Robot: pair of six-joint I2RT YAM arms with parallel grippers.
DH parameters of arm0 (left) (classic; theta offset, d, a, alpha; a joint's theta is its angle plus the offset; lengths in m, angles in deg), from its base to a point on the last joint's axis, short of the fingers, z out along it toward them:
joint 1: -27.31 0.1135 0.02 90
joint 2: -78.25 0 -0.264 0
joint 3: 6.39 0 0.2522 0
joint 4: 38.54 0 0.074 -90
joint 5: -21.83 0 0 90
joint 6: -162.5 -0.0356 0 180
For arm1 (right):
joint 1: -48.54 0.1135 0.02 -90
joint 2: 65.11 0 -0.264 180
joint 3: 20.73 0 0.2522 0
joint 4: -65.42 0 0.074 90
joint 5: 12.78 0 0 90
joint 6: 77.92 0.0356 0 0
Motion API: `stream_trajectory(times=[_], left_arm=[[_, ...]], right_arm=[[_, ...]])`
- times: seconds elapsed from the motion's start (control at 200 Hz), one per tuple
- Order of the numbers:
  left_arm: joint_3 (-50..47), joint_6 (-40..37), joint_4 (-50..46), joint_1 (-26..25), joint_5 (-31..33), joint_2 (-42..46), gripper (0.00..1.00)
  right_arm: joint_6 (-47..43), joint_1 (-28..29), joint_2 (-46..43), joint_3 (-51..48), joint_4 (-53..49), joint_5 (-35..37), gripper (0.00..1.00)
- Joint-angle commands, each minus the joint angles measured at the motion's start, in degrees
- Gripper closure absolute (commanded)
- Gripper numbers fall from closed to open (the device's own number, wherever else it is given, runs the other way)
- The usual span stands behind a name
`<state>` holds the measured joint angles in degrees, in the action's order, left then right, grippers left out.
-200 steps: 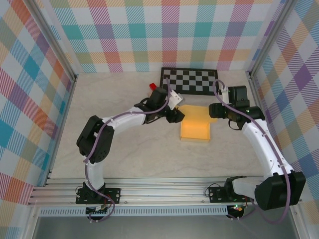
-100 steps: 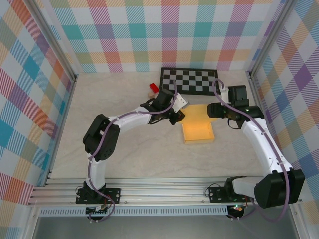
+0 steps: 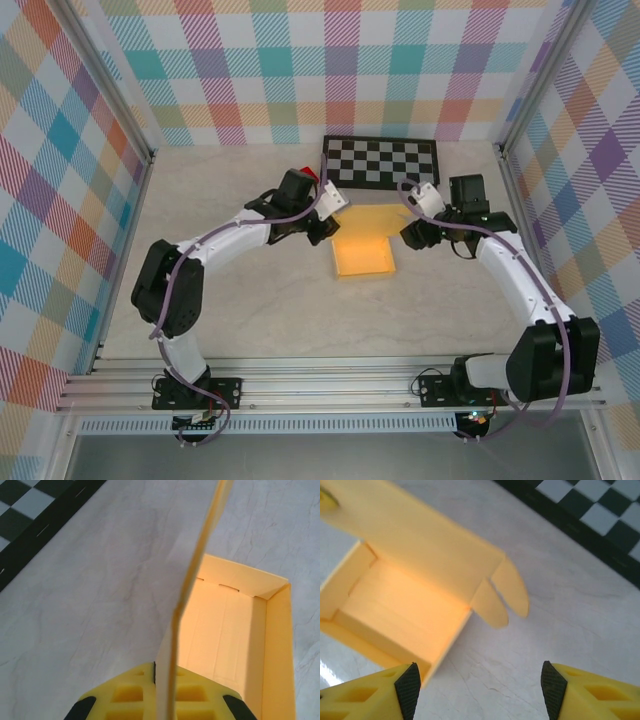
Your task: Fold the paper box
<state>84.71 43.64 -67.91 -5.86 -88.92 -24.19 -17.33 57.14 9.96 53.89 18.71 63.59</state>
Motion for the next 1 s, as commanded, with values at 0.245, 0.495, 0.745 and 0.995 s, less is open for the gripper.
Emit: stream_trajectory(times=[0.245,0.495,0.745,0.995], left_arm=[[-2.36,-6.25,-3.65,2.05,-3.81,3.47,1.00],[-3.60,-6.92,-3.13,2.32,-4.03,3.81,1.00],[-4.52,-7.52,-2.41,2.49,-4.03,4.62,1.00],[-4.93,-7.47,-1.89,2.56,-4.51,4.62,1.00]], right_arm=[[-14.98,-0.43,5.43,-2.07,3.94,-12.53,0.41],[-18.44,-1.95,8.11,-3.90,7.02,-16.05,0.47],[-19.70,-5.56,9.86,-6.19,10.46,-22.23,0.54],[-18.93,-5.97,14.21,-3.23,9.93,-24.80,0.57]])
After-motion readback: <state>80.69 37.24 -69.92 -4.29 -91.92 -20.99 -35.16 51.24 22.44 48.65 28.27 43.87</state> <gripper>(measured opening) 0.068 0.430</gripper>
